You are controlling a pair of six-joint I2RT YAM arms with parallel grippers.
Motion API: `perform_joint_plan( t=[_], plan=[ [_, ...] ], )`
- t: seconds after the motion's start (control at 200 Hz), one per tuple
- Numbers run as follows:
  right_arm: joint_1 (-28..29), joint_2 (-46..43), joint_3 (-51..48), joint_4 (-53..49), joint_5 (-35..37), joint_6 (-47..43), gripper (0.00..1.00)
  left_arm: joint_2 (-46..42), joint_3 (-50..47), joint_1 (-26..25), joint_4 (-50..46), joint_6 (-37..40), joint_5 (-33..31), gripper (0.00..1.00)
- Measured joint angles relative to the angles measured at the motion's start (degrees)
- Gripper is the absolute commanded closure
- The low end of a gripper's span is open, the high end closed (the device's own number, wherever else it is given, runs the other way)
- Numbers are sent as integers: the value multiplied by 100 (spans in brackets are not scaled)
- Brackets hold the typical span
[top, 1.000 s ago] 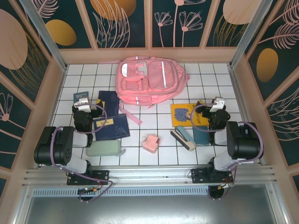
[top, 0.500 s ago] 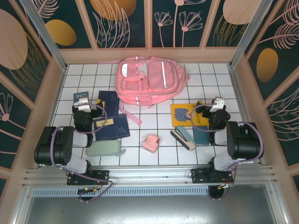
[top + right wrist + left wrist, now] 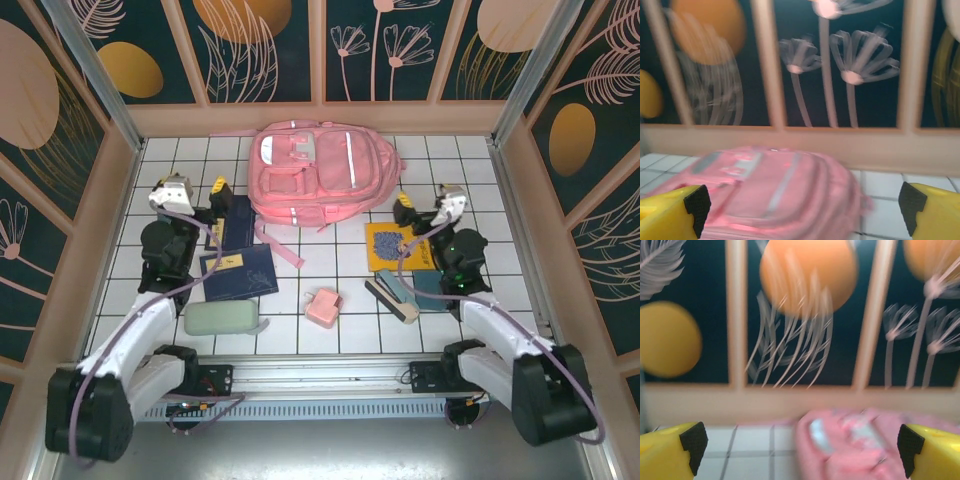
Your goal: Pack the student bag
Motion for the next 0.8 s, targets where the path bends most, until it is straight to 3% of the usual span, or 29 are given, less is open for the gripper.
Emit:
perform_joint_plan(
  t=[0.18, 0.255, 0.33, 0.45, 0.54, 0.676, 0.801],
  plan=[
    [2144, -192, 1051, -1213, 675, -717, 1, -125, 1624, -715, -2138, -793, -387, 1],
    [2610, -59, 1633, -1801, 1290, -710, 1, 297, 2496, -743, -3193, -1123, -501, 1],
    [2715, 293, 2551, -2684, 1812, -382, 1, 885, 3318, -743, -4024, -1296, -503, 1],
    [2284, 1012, 4203, -4133, 2190, 557, 1, 1720, 3858, -745, -4780, -1829, -575, 1],
    [1368, 1290, 4793, -5143, 2072, 1652, 1, 2253, 3866, -743, -5235, -2282, -520, 1],
    [-323, 1202, 4387, -5727, 1139, 2699, 1, 2800, 3722, -743, -5348, -3036, -127, 1],
    [-549, 872, 3851, -6065, 675, 3121, 4, 2949, 3394, -767, -4881, -3869, 358, 2]
  ],
)
